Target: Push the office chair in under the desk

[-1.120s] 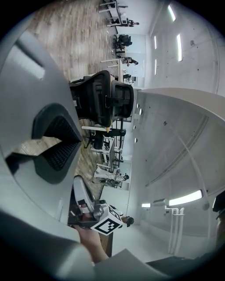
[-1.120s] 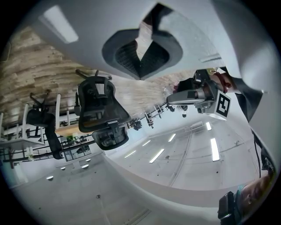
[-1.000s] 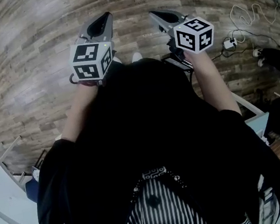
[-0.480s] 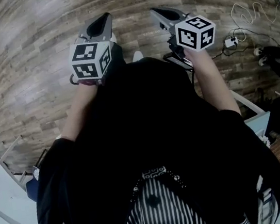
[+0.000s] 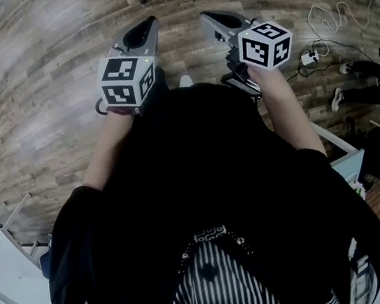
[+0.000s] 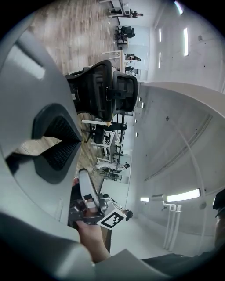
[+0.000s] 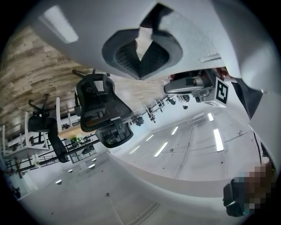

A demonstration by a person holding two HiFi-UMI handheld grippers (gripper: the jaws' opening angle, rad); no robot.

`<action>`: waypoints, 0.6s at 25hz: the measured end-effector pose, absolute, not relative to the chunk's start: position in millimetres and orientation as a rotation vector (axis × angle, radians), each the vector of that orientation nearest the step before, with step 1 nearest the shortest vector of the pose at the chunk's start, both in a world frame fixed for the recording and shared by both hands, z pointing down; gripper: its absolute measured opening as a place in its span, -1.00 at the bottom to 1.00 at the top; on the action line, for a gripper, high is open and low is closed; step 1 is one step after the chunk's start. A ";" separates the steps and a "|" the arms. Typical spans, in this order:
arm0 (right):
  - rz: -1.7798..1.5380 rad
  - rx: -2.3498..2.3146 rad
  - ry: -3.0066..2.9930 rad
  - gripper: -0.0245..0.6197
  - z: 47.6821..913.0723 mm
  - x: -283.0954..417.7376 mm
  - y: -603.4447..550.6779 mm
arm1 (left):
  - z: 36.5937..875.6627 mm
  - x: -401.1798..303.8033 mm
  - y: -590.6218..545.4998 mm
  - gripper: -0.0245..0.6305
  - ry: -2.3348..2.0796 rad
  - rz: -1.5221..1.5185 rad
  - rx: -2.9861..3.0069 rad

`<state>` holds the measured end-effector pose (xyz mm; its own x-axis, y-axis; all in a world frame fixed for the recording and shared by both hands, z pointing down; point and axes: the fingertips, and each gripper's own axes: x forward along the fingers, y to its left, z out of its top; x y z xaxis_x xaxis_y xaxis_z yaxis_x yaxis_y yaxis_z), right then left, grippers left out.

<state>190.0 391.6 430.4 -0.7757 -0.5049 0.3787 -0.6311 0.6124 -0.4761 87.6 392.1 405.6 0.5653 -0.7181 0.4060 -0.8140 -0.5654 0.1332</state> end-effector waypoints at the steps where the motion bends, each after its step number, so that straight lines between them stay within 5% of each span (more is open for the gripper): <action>1: 0.898 0.936 -2.628 -0.92 432.2 189.4 387.8 | 406.6 84.9 387.1 -0.92 -1.268 0.443 2.491; 15: 0.831 0.958 -2.640 -0.92 429.4 130.8 268.5 | 411.3 4.3 286.8 -0.92 -1.367 0.439 2.434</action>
<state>130.8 268.5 429.4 -0.7661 -0.5230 0.3735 -0.6426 0.6293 -0.4371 4.3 286.8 411.3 0.4965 -0.7644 0.4113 -0.8609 -0.4940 0.1212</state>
